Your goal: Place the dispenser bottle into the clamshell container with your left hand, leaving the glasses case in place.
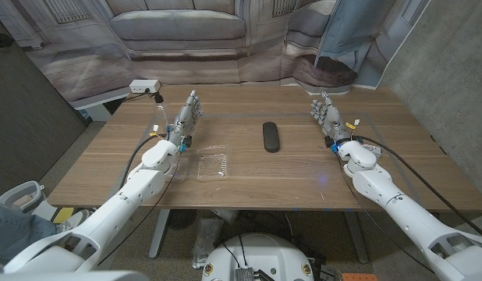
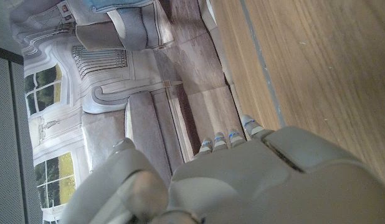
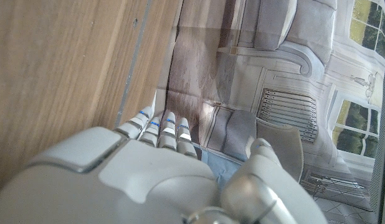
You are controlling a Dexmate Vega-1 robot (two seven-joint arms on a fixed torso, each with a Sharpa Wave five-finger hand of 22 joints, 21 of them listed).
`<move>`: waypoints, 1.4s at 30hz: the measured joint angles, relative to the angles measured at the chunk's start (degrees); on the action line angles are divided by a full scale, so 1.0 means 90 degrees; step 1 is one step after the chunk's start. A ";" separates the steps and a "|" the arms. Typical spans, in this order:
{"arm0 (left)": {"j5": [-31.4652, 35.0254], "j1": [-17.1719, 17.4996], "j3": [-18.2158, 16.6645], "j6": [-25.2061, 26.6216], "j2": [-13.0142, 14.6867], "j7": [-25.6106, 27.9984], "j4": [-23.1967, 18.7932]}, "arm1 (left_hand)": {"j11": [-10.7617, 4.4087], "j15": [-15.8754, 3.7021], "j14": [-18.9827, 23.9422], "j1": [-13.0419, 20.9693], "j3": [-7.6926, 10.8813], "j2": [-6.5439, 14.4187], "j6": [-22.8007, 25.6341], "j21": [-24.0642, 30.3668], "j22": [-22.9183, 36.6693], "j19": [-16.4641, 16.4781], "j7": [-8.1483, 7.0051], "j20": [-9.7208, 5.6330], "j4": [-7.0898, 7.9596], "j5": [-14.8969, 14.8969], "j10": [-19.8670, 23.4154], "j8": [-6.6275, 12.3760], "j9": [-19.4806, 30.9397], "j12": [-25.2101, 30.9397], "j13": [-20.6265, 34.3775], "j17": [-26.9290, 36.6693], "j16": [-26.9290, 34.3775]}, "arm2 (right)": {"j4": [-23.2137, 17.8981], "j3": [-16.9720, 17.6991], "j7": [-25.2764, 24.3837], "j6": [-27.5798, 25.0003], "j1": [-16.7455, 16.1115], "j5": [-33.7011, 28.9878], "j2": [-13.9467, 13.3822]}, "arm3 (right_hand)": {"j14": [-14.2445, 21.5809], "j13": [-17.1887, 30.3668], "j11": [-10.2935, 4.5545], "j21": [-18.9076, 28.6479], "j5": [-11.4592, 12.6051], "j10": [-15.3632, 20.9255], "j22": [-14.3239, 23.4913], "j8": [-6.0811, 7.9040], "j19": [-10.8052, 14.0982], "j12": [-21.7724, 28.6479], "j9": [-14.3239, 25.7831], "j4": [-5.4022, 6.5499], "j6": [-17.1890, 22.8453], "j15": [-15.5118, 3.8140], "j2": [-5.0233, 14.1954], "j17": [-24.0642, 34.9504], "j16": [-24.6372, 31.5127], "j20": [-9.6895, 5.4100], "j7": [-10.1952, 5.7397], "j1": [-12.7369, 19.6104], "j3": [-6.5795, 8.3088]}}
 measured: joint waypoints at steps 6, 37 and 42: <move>0.0022 0.0031 0.0009 0.0220 0.0063 0.0100 -0.0145 | 0.0000 0.0000 0.0000 0.0000 0.0000 0.0000 0.0000 0.0000 0.0000 0.0000 0.0000 0.0000 0.0000 0.0000 0.0000 0.0000 0.0000 0.0024 0.0000 0.0000 0.0000 | -0.0029 0.0026 -0.0040 -0.0030 -0.0045 0.0040 0.0000 | 0.0025 0.0000 -0.0024 0.0000 0.0000 0.0026 0.0000 0.0000 0.0000 0.0000 0.0000 0.0000 0.0023 0.0025 0.0000 0.0000 0.0000 0.0000 -0.0023 0.0000 0.0000; 0.0013 0.0378 -0.0107 0.0626 0.0276 0.0625 -0.1117 | -0.0001 0.0000 0.0001 0.0326 0.0094 0.0276 0.0001 -0.0074 -0.0002 0.0001 0.0000 0.0000 -0.0133 0.0055 0.0186 0.0217 -0.0002 0.0216 -0.0035 -0.0002 0.0148 | -0.0149 0.0051 0.0027 0.0126 -0.0213 0.0017 -0.0054 | 0.0092 -0.0002 -0.0022 0.0000 0.0000 0.0113 0.0030 0.0000 0.0149 0.0000 -0.0002 0.0000 0.0091 0.0044 0.0001 -0.0002 0.0000 0.0035 -0.0024 0.0000 0.0000; 0.0133 0.0444 -0.0120 0.0755 0.0413 0.0770 -0.1402 | -0.0025 0.0000 0.0001 0.0360 0.0117 0.0310 0.0037 -0.0078 -0.0002 0.0001 -0.0036 0.0000 -0.0156 0.0055 0.0212 0.0217 -0.0011 0.0216 -0.0050 -0.0002 0.0147 | -0.0110 0.0051 0.0066 0.0143 -0.0215 0.0051 -0.0050 | 0.0092 -0.0002 -0.0023 0.0000 0.0000 0.0113 0.0030 0.0000 0.0149 0.0000 -0.0002 0.0000 0.0091 0.0044 0.0001 -0.0002 0.0000 0.0035 -0.0024 0.0000 0.0000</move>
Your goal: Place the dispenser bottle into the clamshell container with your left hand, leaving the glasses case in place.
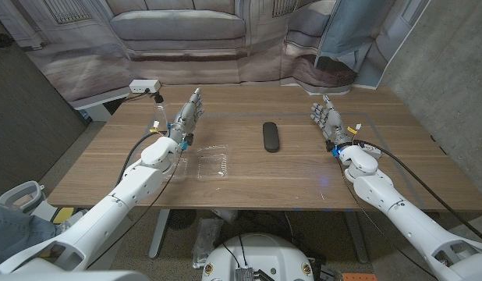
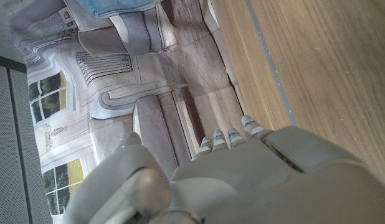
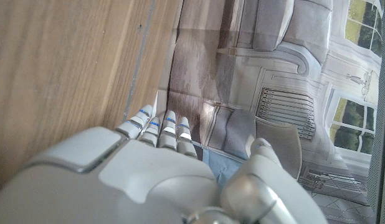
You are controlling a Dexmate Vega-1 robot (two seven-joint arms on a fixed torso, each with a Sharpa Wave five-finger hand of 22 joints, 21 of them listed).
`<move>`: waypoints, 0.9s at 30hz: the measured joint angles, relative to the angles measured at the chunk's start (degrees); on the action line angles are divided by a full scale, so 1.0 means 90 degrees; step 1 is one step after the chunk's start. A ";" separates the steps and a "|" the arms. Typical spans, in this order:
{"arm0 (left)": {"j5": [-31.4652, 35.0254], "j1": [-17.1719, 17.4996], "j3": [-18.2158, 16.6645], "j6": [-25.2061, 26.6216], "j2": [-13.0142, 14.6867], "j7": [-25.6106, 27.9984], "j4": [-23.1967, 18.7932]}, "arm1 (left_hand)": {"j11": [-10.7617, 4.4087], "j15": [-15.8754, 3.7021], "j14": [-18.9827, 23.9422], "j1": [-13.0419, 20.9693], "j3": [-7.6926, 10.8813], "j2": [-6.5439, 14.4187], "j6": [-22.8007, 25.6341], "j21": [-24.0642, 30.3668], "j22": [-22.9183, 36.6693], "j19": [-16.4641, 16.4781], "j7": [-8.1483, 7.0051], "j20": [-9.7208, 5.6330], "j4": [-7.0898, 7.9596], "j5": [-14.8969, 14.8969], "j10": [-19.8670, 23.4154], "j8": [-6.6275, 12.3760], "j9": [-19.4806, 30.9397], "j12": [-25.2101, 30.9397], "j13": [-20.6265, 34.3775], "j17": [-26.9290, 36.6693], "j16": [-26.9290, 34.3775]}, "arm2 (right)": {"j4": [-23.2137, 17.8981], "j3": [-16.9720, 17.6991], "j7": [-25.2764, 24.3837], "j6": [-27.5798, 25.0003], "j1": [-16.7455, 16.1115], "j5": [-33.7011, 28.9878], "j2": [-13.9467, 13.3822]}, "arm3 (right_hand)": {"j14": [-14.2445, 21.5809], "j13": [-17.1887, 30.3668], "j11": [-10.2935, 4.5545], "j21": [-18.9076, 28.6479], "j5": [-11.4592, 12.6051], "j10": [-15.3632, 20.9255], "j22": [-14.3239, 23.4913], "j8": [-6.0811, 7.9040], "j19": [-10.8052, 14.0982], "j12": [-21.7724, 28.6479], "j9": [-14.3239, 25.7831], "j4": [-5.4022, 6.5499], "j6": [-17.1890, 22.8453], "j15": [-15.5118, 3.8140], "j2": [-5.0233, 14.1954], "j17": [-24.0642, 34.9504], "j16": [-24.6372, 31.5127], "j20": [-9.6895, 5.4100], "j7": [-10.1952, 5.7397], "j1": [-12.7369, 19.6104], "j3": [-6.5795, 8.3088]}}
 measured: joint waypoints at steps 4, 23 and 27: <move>0.0096 0.0031 0.0000 0.0090 0.0096 0.0071 -0.0169 | -0.0008 0.0000 0.0000 0.0025 0.0004 0.0025 0.0013 -0.0023 0.0000 0.0000 0.0013 0.0000 -0.0004 0.0000 0.0009 0.0000 -0.0008 0.0000 0.0000 0.0000 0.0000 | 0.0009 0.0002 0.0017 0.0012 -0.0025 0.0014 -0.0002 | 0.0000 0.0000 -0.0034 0.0000 0.0000 0.0035 0.0000 0.0000 0.0000 0.0000 0.0000 0.0000 0.0000 0.0000 0.0000 0.0000 0.0000 0.0000 0.0000 0.0000 0.0000; 0.0304 0.0292 -0.0064 0.0130 0.0499 -0.0010 -0.0751 | -0.0021 -0.0012 0.0058 0.0075 -0.0022 0.0025 0.0163 -0.0095 -0.0001 -0.0034 -0.0001 0.0035 -0.0029 0.0000 0.0089 0.0000 -0.0007 0.0000 0.0001 -0.0001 0.0000 | -0.0038 0.0033 0.0007 -0.0016 -0.0128 0.0052 -0.0057 | 0.0000 -0.0001 -0.0034 -0.0038 0.0000 0.0034 -0.0001 0.0000 -0.0001 0.0000 -0.0001 0.0000 0.0033 0.0000 0.0000 -0.0001 -0.0029 0.0000 -0.0034 0.0000 0.0000; 0.0329 0.0431 -0.0138 0.0075 0.0596 -0.0012 -0.0894 | -0.0021 -0.0012 0.0057 0.0075 -0.0022 0.0025 0.0183 -0.0095 -0.0001 -0.0034 -0.0022 0.0035 -0.0029 0.0000 0.0089 0.0000 -0.0007 0.0000 0.0001 -0.0001 -0.0001 | -0.0043 0.0033 0.0007 -0.0025 -0.0131 0.0052 -0.0058 | 0.0035 -0.0001 -0.0034 -0.0038 0.0000 0.0034 -0.0001 0.0000 -0.0001 0.0000 -0.0001 0.0000 0.0033 0.0035 0.0000 -0.0001 -0.0029 0.0000 -0.0034 0.0000 0.0000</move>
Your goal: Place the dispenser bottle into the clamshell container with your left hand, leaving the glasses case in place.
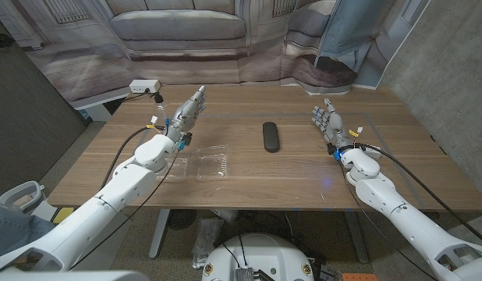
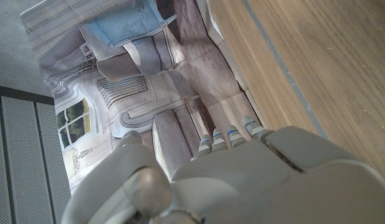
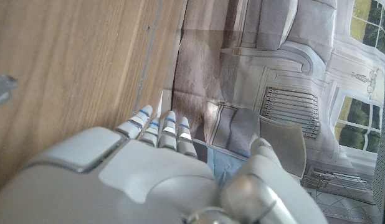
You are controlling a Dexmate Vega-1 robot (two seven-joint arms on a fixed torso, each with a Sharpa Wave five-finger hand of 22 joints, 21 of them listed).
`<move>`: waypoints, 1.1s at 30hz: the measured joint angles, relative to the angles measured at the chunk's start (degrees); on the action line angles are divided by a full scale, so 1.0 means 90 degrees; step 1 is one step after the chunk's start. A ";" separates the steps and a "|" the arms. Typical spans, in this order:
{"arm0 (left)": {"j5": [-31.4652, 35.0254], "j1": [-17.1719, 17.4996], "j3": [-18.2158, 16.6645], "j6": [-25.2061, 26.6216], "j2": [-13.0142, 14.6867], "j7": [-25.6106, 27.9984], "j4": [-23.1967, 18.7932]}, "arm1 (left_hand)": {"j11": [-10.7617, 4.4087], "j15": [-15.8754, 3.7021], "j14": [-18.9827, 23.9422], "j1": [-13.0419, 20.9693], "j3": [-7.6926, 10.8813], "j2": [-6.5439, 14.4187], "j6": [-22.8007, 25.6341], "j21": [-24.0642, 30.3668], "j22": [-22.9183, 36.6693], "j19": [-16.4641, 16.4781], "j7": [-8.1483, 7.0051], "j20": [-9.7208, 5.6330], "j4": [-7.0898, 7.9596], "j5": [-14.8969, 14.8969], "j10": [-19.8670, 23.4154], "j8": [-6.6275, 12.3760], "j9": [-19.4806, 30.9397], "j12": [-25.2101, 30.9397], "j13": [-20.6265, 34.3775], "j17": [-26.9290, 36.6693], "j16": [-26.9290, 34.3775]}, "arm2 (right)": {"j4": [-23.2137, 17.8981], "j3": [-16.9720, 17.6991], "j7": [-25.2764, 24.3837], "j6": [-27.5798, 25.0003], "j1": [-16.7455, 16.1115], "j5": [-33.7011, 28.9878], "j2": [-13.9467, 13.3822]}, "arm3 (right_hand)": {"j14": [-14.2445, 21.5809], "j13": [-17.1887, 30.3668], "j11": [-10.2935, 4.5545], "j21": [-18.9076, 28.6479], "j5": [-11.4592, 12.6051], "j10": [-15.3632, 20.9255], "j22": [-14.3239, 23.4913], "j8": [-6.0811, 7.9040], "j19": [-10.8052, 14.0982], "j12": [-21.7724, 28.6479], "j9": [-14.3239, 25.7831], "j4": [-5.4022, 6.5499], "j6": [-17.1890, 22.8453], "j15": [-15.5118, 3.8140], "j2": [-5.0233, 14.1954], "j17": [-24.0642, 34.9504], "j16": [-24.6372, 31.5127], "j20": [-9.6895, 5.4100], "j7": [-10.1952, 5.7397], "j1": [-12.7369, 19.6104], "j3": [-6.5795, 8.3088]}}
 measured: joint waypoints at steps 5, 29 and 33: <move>0.0022 0.0187 -0.0107 -0.0089 0.0105 0.0021 -0.0172 | 0.0024 -0.0002 0.0065 0.0034 0.0000 0.0034 0.0000 -0.0026 0.0000 0.0000 0.0000 0.0000 0.0000 0.0000 0.0024 0.0000 0.0000 0.0000 0.0000 0.0000 0.0000 | -0.0012 -0.0010 -0.0002 -0.0020 -0.0001 -0.0001 -0.0002 | 0.0000 0.0000 0.0011 0.0000 0.0000 0.0011 0.0000 0.0000 0.0000 -0.0003 0.0000 0.0000 0.0000 0.0000 0.0000 0.0000 0.0000 0.0000 0.0000 0.0000 0.0000; 0.0210 0.0994 -0.0625 -0.0334 0.0399 0.0405 -0.0832 | 0.0012 -0.0002 0.0064 0.0084 -0.0020 0.0034 0.0113 -0.0069 -0.0001 -0.0003 0.0024 0.0077 -0.0020 0.0000 0.0077 0.0000 0.0001 0.0000 0.0001 -0.0001 0.0000 | -0.0050 -0.0049 0.0019 -0.0073 -0.0002 -0.0031 -0.0035 | -0.0001 0.0000 0.0012 -0.0049 0.0000 0.0011 -0.0001 0.0000 0.0000 -0.0049 0.0000 0.0000 -0.0001 -0.0001 0.0000 0.0000 0.0000 0.0000 0.0001 0.0000 0.0000; 0.0243 0.1099 -0.0692 -0.0351 0.0416 0.0471 -0.0911 | 0.0012 -0.0002 0.0064 0.0084 -0.0001 0.0034 0.0113 -0.0094 0.0033 -0.0010 0.0024 0.0084 -0.0038 0.0000 0.0077 0.0000 0.0001 0.0000 0.0002 -0.0001 0.0000 | -0.0031 -0.0049 0.0042 -0.0080 0.0010 -0.0031 -0.0043 | -0.0001 0.0000 0.0012 -0.0049 -0.0031 0.0011 -0.0001 0.0000 0.0004 -0.0049 0.0000 0.0000 -0.0001 -0.0001 0.0000 0.0000 0.0000 -0.0004 0.0000 0.0000 0.0000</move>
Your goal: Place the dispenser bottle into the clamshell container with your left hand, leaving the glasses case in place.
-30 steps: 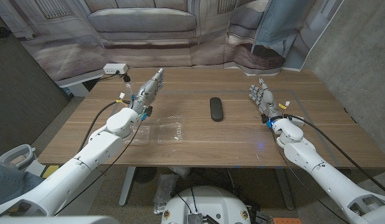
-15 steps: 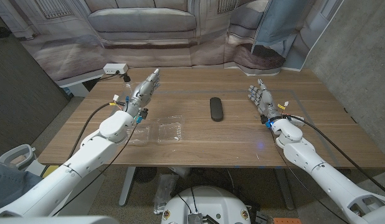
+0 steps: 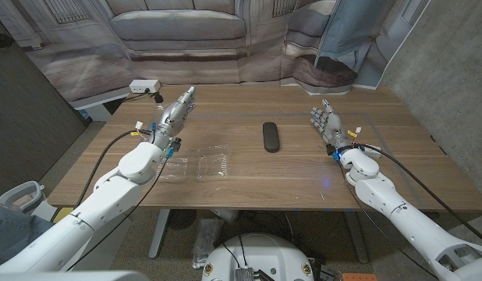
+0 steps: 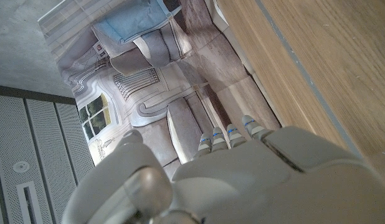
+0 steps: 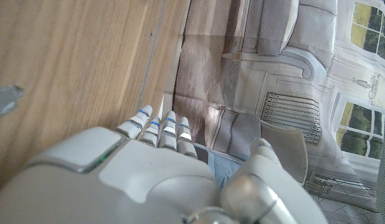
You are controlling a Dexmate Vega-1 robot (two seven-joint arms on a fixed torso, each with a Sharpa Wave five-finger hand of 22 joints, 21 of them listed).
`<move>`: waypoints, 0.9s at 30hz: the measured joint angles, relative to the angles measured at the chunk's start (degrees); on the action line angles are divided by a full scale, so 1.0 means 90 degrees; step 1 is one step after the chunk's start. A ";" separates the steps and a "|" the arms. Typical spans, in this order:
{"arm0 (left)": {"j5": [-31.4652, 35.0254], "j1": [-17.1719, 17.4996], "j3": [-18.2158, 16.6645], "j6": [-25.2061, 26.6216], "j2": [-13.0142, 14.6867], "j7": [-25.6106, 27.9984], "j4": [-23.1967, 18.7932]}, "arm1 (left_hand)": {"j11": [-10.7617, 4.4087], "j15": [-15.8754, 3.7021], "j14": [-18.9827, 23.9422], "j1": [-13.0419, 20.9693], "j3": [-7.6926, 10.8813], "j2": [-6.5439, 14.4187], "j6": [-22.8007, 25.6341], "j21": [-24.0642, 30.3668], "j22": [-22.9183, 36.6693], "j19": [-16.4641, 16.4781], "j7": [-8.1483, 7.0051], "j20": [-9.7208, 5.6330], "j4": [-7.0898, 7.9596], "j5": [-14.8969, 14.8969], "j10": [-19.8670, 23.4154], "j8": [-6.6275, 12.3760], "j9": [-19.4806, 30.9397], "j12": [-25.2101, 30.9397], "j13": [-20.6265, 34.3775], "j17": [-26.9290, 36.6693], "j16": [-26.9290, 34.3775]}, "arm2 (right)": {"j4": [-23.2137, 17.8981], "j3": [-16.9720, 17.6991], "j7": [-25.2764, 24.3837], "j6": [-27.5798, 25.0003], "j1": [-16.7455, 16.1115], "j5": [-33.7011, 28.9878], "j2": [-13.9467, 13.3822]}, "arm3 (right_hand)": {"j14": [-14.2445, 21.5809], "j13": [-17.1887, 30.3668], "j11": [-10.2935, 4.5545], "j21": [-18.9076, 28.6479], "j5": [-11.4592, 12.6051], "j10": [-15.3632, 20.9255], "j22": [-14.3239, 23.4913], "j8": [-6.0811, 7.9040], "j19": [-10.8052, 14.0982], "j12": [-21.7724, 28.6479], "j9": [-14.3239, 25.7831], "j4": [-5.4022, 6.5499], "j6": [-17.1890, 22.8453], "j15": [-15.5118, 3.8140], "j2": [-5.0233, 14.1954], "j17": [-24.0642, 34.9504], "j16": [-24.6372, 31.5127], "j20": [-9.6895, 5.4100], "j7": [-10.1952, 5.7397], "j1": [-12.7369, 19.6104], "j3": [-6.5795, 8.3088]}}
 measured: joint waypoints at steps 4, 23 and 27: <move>0.0029 0.0125 -0.0085 -0.0027 0.0011 0.0064 -0.0081 | 0.0000 0.0000 0.0000 0.0000 0.0001 0.0000 0.0000 0.0000 0.0000 0.0000 0.0000 0.0000 0.0000 0.0000 0.0000 0.0000 0.0000 0.0000 0.0000 0.0000 0.0000 | 0.0017 0.0000 0.0025 -0.0005 0.0016 0.0003 -0.0011 | 0.0000 0.0000 0.0000 0.0000 0.0000 0.0000 0.0000 0.0000 0.0042 0.0000 0.0000 -0.0010 0.0000 0.0000 0.0000 0.0000 0.0000 -0.0042 0.0000 0.0000 -0.0010; 0.0186 0.0723 -0.0483 -0.0084 0.0033 0.0373 -0.0474 | 0.0034 0.0028 0.0028 0.0026 -0.0026 -0.0025 -0.0001 -0.0063 -0.0001 0.0034 0.0000 0.0033 -0.0024 -0.0043 0.0034 0.0000 0.0000 0.0000 0.0000 0.0000 -0.0040 | 0.0129 -0.0032 0.0148 -0.0006 0.0111 0.0011 0.0012 | 0.0069 0.0000 -0.0127 0.0000 0.0000 0.0033 -0.0001 -0.0043 0.0065 -0.0001 0.0000 -0.0029 0.0023 -0.0069 0.0034 0.0000 0.0000 -0.0018 -0.0071 0.0034 -0.0029; 0.0208 0.0823 -0.0565 -0.0060 0.0037 0.0417 -0.0541 | 0.0034 0.0028 0.0028 0.0071 -0.0052 -0.0022 0.0025 -0.0070 -0.0001 0.0010 -0.0027 0.0057 -0.0050 -0.0043 0.0034 0.0000 0.0000 0.0000 0.0000 0.0000 -0.0040 | 0.0158 -0.0042 0.0175 0.0008 0.0129 0.0014 0.0029 | 0.0069 0.0000 -0.0128 0.0000 0.0000 0.0033 0.0000 -0.0043 0.0065 -0.0050 0.0000 -0.0029 0.0059 -0.0069 0.0034 0.0000 0.0000 -0.0018 -0.0106 0.0034 -0.0029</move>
